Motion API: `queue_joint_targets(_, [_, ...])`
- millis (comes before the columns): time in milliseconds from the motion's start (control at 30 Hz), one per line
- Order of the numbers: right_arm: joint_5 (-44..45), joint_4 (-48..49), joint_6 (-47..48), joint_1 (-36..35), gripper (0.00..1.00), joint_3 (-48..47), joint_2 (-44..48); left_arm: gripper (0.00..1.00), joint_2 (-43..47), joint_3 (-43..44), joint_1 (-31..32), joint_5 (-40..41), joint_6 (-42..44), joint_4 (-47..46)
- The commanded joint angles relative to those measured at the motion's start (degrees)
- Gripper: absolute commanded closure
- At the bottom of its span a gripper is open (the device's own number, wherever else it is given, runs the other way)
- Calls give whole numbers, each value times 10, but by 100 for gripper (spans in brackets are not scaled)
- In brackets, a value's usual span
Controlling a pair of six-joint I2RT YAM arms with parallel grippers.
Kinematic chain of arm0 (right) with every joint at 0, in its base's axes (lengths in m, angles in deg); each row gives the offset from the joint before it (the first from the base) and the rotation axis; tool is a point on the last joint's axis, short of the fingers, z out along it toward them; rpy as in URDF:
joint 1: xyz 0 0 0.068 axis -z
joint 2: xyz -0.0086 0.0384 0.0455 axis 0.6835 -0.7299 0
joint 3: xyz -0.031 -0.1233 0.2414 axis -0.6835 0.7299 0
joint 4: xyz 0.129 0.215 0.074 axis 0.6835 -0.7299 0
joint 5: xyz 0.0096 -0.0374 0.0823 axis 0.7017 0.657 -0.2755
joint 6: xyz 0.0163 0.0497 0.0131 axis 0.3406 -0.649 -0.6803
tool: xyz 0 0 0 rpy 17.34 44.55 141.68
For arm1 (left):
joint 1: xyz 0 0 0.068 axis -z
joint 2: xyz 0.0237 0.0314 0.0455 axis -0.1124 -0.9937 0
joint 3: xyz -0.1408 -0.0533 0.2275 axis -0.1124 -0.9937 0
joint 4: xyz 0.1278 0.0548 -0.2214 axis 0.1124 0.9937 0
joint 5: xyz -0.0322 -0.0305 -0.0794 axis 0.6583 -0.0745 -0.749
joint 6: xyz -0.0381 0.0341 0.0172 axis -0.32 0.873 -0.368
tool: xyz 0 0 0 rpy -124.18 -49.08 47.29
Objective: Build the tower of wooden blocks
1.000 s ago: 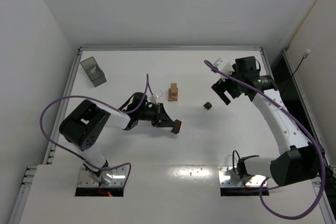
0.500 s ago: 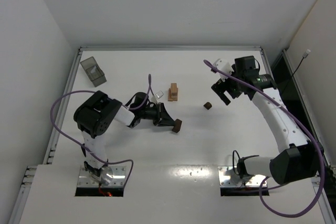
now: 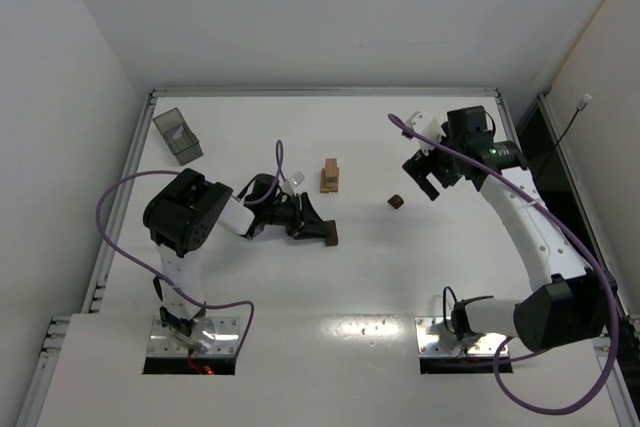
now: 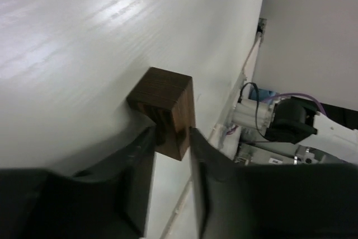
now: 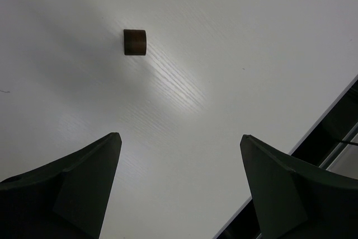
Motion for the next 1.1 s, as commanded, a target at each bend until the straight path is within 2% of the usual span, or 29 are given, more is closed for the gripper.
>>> queue_joint_targets(0, [-9, 2, -3, 2, 15, -26, -2, 67, -4, 14, -17, 23, 27, 10])
queue_joint_targets(100, [-9, 2, -3, 2, 15, -26, -2, 54, -4, 14, -31, 42, 44, 39])
queue_joint_targets(200, [-19, -3, 9, 2, 15, -31, -2, 45, 26, 14, -48, 68, 70, 83])
queue_joint_targets(367, [-83, -33, 34, -4, 15, -31, 19, 39, 106, 0, -83, 118, 120, 170])
queue_joint_targets(467, [-213, -76, 86, -19, 13, -31, 38, 36, 173, 7, -99, 162, 171, 256])
queue_joint_targets(500, [-230, -88, 129, -27, 7, -31, 38, 36, 187, 14, -99, 171, 202, 281])
queue_joint_targets(567, [-267, -120, 194, -58, 0, -38, 35, 21, 220, 34, -111, 182, 236, 341])
queue_joint_targets(600, [-279, -137, 216, -67, 0, -45, 26, 13, 230, 40, -111, 190, 243, 362])
queue_joint_targets(633, [-292, -154, 232, -84, 0, -53, 13, 0, 238, 54, -119, 202, 251, 382])
queue_joint_targets(733, [-332, -216, 285, -119, 0, -99, -64, 0, 256, 88, -135, 210, 292, 444])
queue_joint_targets(867, [-311, -273, 321, -175, 0, -162, -187, 0, 261, 107, -157, 203, 315, 476])
queue_joint_targets(967, [-297, -279, 327, -210, 0, -201, -263, 0, 261, 129, -183, 203, 344, 497])
queue_joint_targets(1067, [-254, -235, 304, -242, 0, -214, -304, 0, 256, 149, -212, 210, 344, 514])
